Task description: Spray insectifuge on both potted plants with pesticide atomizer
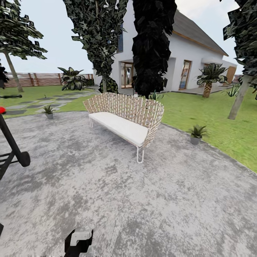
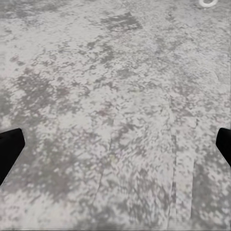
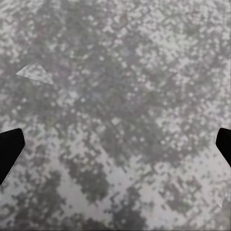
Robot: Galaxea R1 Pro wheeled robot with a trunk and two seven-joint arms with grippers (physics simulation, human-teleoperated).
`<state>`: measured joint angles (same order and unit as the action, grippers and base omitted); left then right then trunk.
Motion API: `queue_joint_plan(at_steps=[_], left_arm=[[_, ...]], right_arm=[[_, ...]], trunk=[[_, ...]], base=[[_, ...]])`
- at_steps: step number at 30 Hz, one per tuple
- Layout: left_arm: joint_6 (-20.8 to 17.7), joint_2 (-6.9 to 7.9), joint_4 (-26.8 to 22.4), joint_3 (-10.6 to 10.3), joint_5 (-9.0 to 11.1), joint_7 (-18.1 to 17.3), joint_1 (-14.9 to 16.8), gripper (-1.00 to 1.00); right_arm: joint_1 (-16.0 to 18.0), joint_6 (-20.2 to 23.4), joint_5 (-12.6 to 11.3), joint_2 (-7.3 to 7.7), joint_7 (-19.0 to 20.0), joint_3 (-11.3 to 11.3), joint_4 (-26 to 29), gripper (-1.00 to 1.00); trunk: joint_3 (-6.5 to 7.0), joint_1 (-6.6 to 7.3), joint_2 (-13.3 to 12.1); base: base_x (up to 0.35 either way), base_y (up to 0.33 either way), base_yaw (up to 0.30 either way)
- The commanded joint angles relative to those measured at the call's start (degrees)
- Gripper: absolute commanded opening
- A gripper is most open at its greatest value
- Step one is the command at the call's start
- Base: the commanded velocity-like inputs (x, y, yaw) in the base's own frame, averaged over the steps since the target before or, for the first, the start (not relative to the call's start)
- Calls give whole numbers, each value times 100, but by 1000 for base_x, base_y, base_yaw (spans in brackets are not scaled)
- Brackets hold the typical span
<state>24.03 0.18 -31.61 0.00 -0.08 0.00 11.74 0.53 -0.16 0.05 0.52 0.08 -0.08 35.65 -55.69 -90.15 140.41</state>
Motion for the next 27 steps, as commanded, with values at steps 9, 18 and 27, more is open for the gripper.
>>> queue_joint_plan(at_steps=[9,18,27], left_arm=[[14,0,6,0,-1,0,4,100],[14,0,6,0,-1,0,4,100],[14,0,6,0,-1,0,4,100]], right_arm=[[0,1,0,1,1,-1,3,100],[0,-2,1,1,1,8,3,100],[0,-2,-6,3,9,4,3,100]], trunk=[[-5,1,2],[-5,1,2],[-5,1,2]], base=[[148,0,277],[326,0,164],[338,0,9]])
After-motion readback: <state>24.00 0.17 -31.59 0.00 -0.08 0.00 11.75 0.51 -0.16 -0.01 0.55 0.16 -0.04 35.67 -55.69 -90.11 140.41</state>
